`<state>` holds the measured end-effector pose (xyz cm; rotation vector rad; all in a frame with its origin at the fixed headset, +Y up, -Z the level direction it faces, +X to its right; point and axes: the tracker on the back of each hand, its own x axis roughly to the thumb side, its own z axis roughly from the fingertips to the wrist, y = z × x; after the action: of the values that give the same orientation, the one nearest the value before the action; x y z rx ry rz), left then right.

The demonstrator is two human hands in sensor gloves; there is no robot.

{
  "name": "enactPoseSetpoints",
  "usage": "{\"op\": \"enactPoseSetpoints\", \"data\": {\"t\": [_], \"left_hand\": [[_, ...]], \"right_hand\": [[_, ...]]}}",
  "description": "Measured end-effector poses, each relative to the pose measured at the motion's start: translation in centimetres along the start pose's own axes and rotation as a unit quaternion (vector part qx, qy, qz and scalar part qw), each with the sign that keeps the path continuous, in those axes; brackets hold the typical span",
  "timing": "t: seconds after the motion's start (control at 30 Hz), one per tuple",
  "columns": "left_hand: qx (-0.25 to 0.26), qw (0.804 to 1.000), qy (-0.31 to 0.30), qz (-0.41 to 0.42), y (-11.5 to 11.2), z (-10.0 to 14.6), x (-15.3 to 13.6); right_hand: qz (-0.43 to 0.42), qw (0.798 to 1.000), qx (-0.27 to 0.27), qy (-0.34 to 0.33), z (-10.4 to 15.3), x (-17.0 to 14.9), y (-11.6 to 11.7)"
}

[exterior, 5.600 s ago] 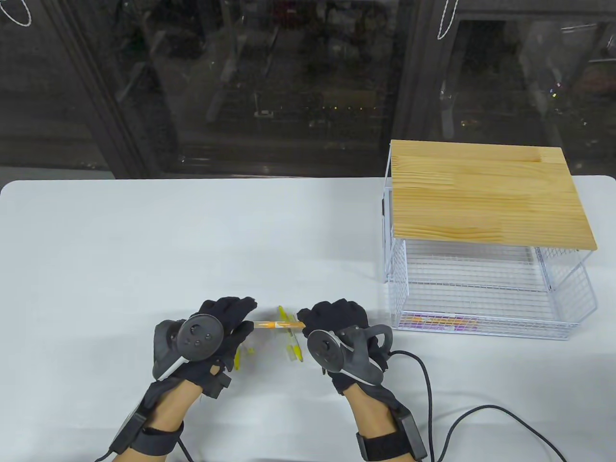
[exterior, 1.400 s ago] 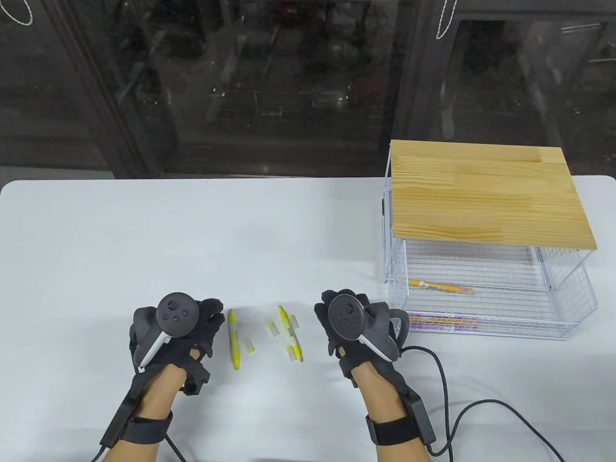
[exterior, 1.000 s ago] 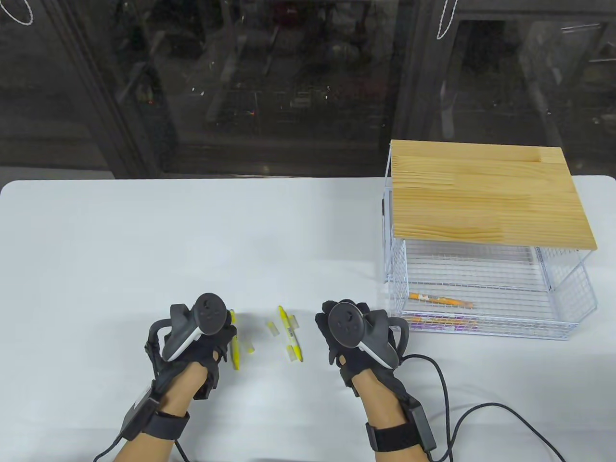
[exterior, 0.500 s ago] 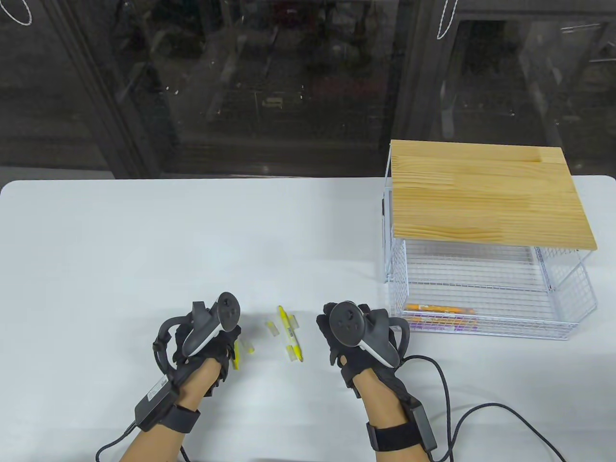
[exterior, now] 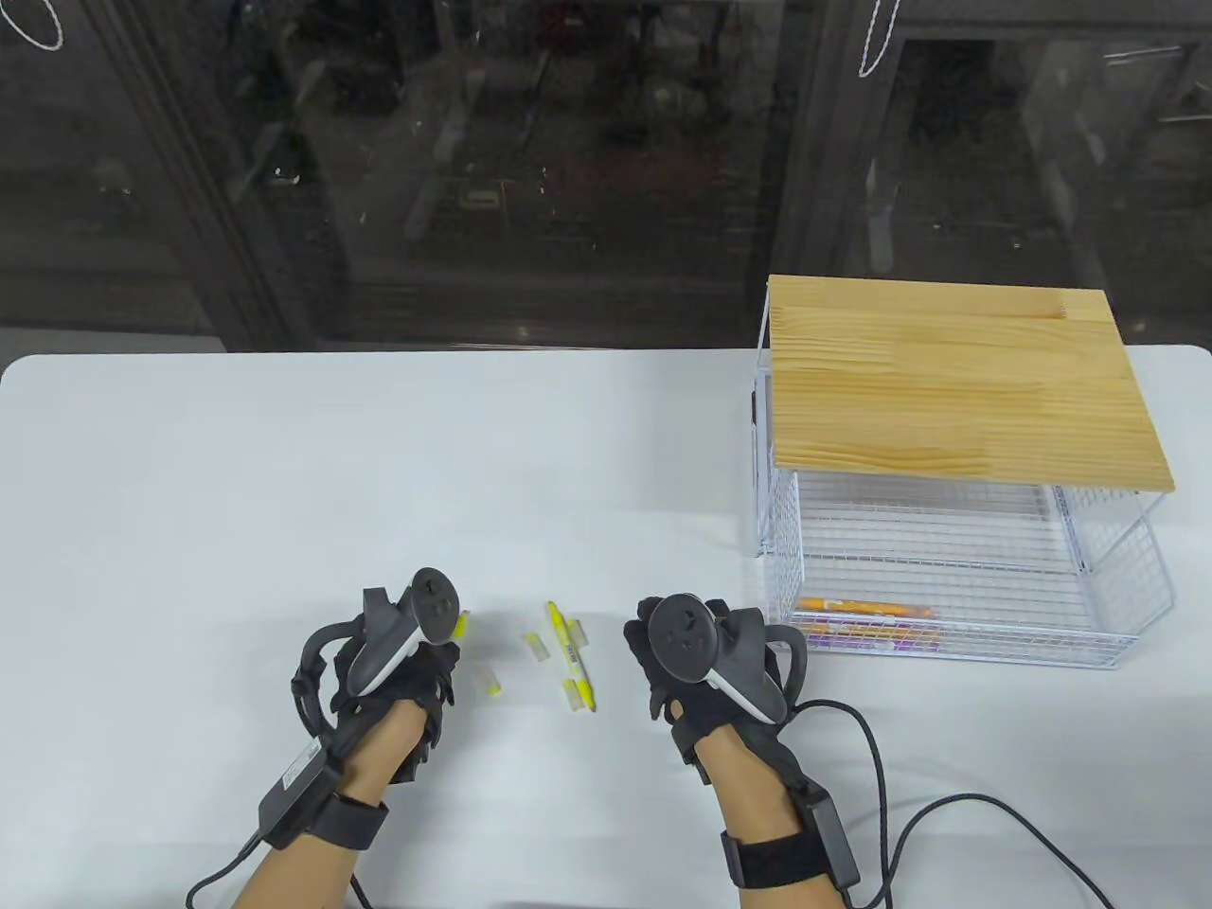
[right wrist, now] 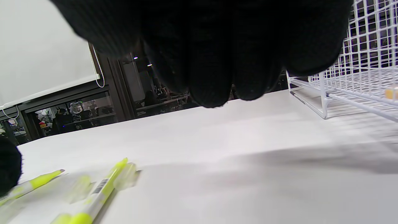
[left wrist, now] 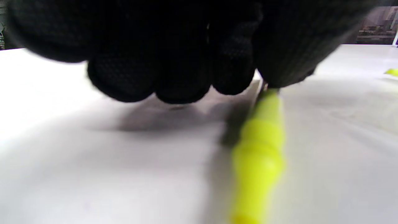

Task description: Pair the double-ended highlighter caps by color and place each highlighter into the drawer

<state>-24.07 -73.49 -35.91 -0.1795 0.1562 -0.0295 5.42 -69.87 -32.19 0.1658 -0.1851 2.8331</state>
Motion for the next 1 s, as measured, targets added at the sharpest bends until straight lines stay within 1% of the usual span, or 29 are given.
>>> {"op": "enactPoseSetpoints", "data": {"t": [0.1,0.23,0.37,0.57,0.73,0.87,1.0], "left_hand": [[-0.010,1.000,0.002,-0.013,-0.3,-0.1,0.0],[-0.005,1.000,0.005,-0.012,-0.3,-0.2,-0.2],[-0.011,1.000,0.003,-0.017,-0.3,-0.1,0.0],[-0.009,1.000,-0.010,-0.013,-0.3,-0.1,-0.2],[0.016,1.000,-0.013,0.021,0.7,0.1,-1.1],[0.011,0.998,-0.027,0.054,1.8,0.8,-2.0],[0.024,0.996,-0.049,0.071,2.9,1.5,-2.1]], "right_hand": [[-0.001,1.000,-0.001,0.001,0.0,-0.1,0.0],[-0.002,1.000,-0.001,0.002,0.0,-0.2,0.0],[-0.004,1.000,-0.001,0.001,0.0,-0.2,0.0],[-0.002,1.000,0.002,-0.003,0.1,-0.2,0.0],[-0.007,1.000,-0.004,-0.001,0.1,-0.3,-0.3],[-0.007,1.000,-0.002,0.000,0.2,-0.4,-0.2],[-0.008,1.000,-0.007,-0.003,0.3,-0.2,-0.3]]}}
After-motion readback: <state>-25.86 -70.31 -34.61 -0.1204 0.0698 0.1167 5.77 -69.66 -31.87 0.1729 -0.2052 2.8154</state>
